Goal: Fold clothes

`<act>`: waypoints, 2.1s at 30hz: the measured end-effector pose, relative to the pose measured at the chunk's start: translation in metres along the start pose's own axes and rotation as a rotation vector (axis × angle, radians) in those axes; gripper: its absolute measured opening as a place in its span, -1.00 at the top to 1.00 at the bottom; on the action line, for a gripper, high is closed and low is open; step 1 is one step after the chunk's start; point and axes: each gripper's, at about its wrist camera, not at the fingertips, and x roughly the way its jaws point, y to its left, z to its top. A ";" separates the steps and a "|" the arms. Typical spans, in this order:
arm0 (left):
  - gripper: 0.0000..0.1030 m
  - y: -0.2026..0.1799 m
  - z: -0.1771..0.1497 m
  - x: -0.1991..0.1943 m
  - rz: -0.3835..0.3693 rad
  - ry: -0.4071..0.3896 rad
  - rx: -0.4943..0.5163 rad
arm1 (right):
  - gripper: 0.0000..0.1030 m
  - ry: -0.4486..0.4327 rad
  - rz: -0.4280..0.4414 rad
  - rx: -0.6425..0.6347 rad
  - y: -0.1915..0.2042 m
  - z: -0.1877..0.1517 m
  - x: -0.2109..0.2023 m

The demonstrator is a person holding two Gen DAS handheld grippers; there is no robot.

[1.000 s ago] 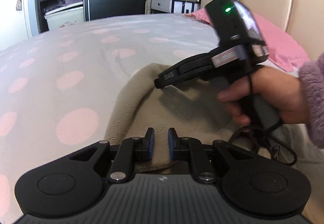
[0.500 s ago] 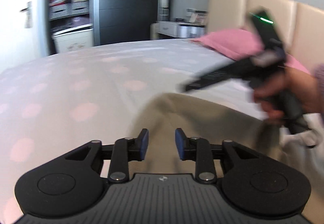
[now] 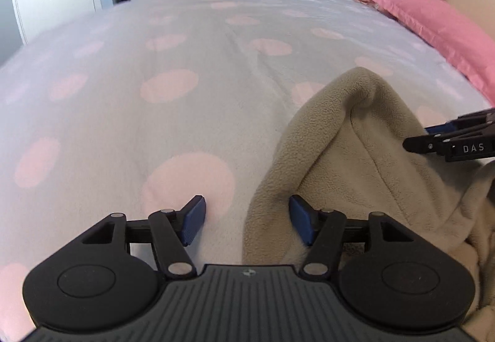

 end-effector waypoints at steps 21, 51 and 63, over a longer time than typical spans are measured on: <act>0.89 -0.018 -0.028 -0.216 -0.265 -0.256 0.254 | 0.86 -0.255 0.237 -0.303 0.022 -0.031 -0.236; -0.09 -0.164 -0.025 -0.254 -0.255 -0.202 0.696 | 0.86 -0.232 0.146 -0.555 0.076 -0.138 -0.285; 0.75 -0.176 -0.009 -0.240 -0.248 -0.162 0.704 | 0.61 -0.369 0.123 -0.555 0.079 -0.161 -0.324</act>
